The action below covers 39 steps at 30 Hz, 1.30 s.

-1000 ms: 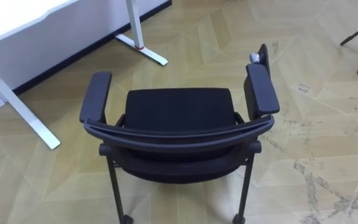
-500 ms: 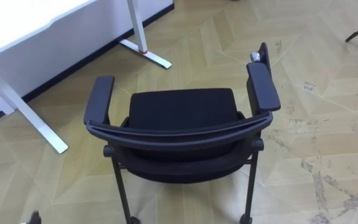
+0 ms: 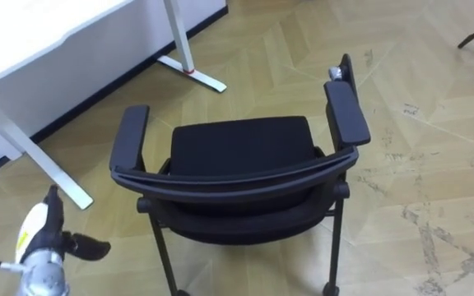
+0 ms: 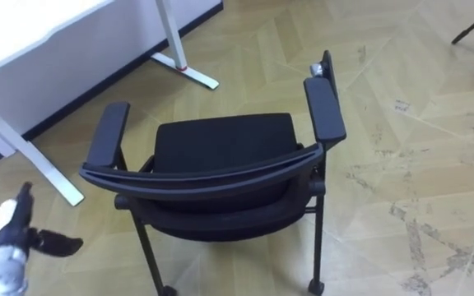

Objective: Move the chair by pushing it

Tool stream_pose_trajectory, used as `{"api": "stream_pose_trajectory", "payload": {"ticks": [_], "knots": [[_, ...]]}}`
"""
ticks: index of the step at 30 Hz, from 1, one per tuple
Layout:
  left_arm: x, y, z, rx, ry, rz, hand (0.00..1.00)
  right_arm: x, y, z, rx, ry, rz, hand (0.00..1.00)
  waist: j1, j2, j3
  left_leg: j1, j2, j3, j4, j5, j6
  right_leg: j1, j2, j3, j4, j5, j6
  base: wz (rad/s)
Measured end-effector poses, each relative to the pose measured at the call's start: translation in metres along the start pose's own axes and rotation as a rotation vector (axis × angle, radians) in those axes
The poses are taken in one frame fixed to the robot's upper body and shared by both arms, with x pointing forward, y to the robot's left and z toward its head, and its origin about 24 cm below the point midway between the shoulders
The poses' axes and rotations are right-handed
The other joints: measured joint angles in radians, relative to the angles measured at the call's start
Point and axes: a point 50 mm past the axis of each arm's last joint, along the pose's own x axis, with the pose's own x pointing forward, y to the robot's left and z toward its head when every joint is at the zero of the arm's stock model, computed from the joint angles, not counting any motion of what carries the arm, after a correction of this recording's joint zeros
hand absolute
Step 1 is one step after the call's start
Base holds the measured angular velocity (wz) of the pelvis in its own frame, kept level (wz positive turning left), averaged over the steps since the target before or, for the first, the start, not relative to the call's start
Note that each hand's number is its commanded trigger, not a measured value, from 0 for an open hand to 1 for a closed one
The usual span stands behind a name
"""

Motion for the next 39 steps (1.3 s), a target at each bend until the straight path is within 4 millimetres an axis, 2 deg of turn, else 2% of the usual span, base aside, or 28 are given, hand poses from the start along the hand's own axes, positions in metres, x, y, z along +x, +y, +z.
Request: {"api": "stream_pose_trajectory", "payload": {"ticks": [5, 10, 15, 24, 39], "knots": [[0.000, 0.014, 0.035, 0.151, -0.165, 0.067, 0.00, 0.000, -0.001, -0.001, 0.010, 0.004, -0.009, 0.00, -0.006, -0.002, 0.0011, -0.001, 0.000, -0.001, -0.004, 0.000, 0.000, 0.001, 0.000, 0.001, -0.002, 0.000, 0.000, 0.01], [-0.004, 0.006, 0.049, 0.309, -0.222, 0.045, 0.00, 0.000, 0.000, -0.004, 0.022, 0.021, -0.009, 0.00, -0.025, -0.006, 0.0006, -0.014, -0.002, -0.014, -0.004, 0.000, 0.000, 0.005, 0.000, -0.015, -0.018, 0.000, 0.000, 0.08], [-0.005, 0.003, 0.053, 0.397, -0.225, 0.016, 0.00, 0.000, 0.002, -0.004, 0.013, 0.022, 0.002, 0.00, -0.029, -0.011, -0.0002, -0.024, -0.002, -0.018, 0.006, 0.000, -0.001, 0.001, -0.001, -0.024, -0.018, 0.000, 0.000, 0.06], [-0.008, 0.003, 0.062, 0.409, -0.213, -0.054, 0.00, 0.001, 0.008, 0.001, -0.014, 0.018, 0.015, 0.00, -0.024, -0.012, 0.0002, -0.029, -0.003, -0.033, 0.007, 0.000, -0.001, 0.001, -0.001, -0.027, -0.018, 0.000, 0.000, 0.05], [-0.014, 0.011, 0.072, 0.444, -0.176, -0.150, 0.00, 0.003, 0.012, 0.008, 0.014, 0.015, 0.005, 0.00, -0.030, 0.000, 0.0007, -0.050, -0.006, -0.037, 0.009, 0.001, 0.000, -0.013, -0.005, -0.036, -0.017, 0.000, 0.000, 0.02]]}}
